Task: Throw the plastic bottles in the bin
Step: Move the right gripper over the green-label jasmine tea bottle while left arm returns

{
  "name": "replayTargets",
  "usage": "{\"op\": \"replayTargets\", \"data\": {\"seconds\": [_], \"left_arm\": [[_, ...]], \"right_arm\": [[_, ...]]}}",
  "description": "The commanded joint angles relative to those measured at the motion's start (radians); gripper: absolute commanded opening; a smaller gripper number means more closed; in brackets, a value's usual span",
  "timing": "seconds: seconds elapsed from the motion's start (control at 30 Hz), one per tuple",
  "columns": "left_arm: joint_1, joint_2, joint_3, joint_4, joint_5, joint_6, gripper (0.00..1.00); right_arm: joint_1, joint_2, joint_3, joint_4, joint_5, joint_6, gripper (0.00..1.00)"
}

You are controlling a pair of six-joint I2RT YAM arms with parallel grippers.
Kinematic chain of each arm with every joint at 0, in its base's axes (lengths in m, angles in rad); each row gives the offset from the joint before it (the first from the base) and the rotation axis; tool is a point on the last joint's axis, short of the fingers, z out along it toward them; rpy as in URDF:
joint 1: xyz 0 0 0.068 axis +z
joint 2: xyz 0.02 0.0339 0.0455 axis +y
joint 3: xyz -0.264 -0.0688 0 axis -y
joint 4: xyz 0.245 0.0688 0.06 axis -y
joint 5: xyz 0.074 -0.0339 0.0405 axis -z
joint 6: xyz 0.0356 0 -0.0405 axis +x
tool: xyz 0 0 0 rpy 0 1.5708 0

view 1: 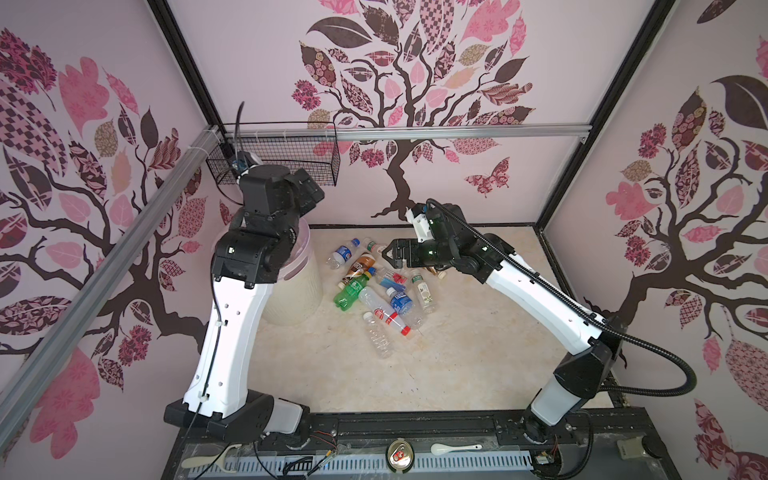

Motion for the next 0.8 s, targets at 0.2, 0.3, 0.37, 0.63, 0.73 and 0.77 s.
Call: {"op": "replayTargets", "data": {"seconds": [0.2,0.3,0.37,0.63,0.73,0.77], "left_arm": [[-0.25,-0.03,-0.223,-0.066,0.065,-0.082,0.98],[-0.276,-0.048,-0.332,-0.062,0.141,-0.143,0.98],[-0.278,-0.059,-0.405,-0.07,0.228,-0.186,0.98],[-0.283,-0.113,-0.631,-0.038,0.37,-0.234,0.98],[-0.283,-0.078,-0.614,-0.074,0.409,-0.21,0.98],[-0.282,-0.066,-0.611,-0.079,0.43,-0.21,0.98]], "right_arm": [[-0.119,-0.21,-0.262,0.004,0.1,-0.015,0.99],[-0.12,-0.245,-0.371,0.035,0.134,-0.028,1.0],[-0.126,-0.254,-0.445,0.065,0.147,-0.023,1.0],[-0.133,-0.156,-0.554,0.126,0.144,0.032,1.0],[-0.132,-0.084,-0.538,0.131,0.15,0.023,0.98],[-0.133,-0.057,-0.529,0.131,0.151,0.015,0.97]]}}
